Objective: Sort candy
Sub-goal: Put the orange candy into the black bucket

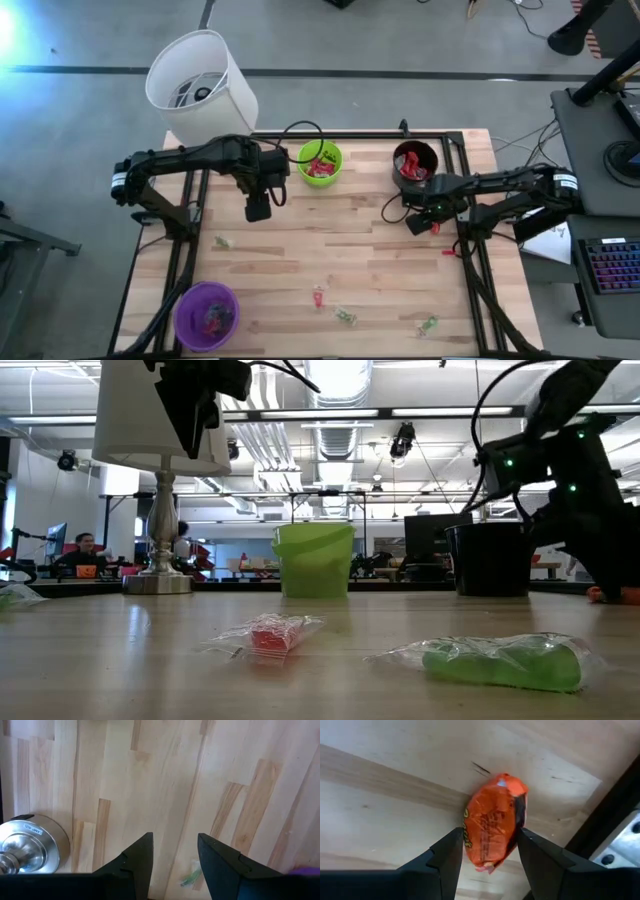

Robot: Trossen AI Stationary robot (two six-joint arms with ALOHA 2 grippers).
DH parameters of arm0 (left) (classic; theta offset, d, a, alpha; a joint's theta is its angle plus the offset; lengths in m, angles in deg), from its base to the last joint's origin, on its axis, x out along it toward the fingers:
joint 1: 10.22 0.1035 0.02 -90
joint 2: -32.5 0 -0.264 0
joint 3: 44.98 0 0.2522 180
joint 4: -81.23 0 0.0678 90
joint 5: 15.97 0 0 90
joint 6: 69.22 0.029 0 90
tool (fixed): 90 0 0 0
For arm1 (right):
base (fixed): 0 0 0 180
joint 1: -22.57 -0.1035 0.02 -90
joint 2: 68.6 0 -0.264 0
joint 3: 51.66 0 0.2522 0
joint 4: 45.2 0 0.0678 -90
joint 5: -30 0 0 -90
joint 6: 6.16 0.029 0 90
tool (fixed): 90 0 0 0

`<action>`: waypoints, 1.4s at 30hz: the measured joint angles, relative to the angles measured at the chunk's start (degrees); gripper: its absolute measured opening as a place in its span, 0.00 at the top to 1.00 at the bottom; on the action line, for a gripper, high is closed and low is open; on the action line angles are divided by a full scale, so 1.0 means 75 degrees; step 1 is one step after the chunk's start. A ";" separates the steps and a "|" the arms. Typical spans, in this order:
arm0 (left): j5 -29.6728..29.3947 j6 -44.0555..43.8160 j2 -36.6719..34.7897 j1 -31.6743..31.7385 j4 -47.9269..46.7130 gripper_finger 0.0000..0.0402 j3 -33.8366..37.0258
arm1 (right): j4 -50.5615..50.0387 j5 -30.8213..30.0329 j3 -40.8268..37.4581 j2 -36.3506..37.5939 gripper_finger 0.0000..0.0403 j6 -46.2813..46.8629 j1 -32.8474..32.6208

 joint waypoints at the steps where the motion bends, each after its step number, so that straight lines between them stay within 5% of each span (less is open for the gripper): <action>1: 0.0000 0.0000 0.0000 0.0000 0.0000 0.66 0.0000 | 0.0049 0.0000 -0.0076 0.0000 0.55 0.0050 0.0000; 7: 0.0000 0.0011 0.0000 -0.0001 0.0014 0.66 0.0000 | 0.0432 0.0062 -0.0377 0.0015 0.59 0.0299 0.0000; 18: 0.0000 0.0087 0.0000 0.0001 0.0058 0.66 0.0000 | 0.0429 0.0427 -0.0072 0.0000 0.93 0.0437 0.0000; 26: 0.0000 0.0090 0.0000 0.0002 0.0055 0.66 0.0000 | 0.0297 0.0917 0.1069 0.0019 0.92 0.0448 -0.0428; 35: 0.0000 0.0192 0.0000 0.0002 0.0055 0.66 0.0000 | -0.0249 -0.1404 0.3643 0.0061 0.91 -0.0414 -0.0544; 42: -0.0003 0.0262 0.0000 0.0002 0.0055 0.66 0.0000 | -0.1089 -0.2609 0.4849 0.0055 0.91 -0.1343 0.0357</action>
